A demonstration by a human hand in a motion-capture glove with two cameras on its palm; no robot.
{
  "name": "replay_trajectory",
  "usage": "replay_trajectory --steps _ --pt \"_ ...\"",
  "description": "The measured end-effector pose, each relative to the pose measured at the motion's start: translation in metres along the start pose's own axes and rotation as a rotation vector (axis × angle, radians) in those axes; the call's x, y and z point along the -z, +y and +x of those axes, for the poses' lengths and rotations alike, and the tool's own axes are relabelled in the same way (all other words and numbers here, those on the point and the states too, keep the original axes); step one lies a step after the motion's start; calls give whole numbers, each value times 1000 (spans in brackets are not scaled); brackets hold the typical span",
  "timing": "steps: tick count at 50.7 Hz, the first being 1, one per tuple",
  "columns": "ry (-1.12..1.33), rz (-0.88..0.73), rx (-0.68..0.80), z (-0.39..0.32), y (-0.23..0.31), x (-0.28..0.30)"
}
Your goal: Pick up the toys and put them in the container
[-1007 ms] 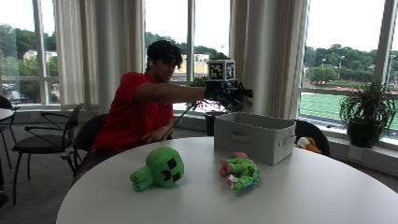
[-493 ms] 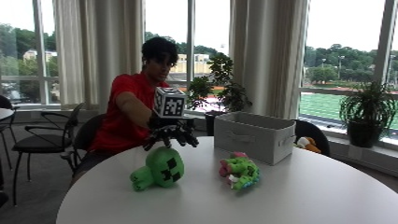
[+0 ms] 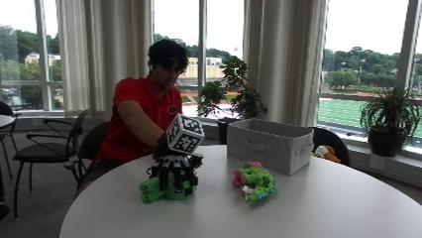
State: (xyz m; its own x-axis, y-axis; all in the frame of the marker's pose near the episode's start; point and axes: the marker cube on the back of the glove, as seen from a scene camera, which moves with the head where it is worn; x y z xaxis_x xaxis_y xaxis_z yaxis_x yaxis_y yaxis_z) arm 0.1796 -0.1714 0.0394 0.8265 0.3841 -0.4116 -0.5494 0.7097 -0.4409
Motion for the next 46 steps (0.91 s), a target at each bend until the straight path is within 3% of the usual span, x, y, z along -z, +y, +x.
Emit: replay_trajectory --steps 15,21,31,46 --pt "-219 50 44 7 -12 -8" --pt "-229 184 23 6 -10 -10" --pt "-119 274 34 -5 9 -1" --pt "-59 397 78 -38 84 100"
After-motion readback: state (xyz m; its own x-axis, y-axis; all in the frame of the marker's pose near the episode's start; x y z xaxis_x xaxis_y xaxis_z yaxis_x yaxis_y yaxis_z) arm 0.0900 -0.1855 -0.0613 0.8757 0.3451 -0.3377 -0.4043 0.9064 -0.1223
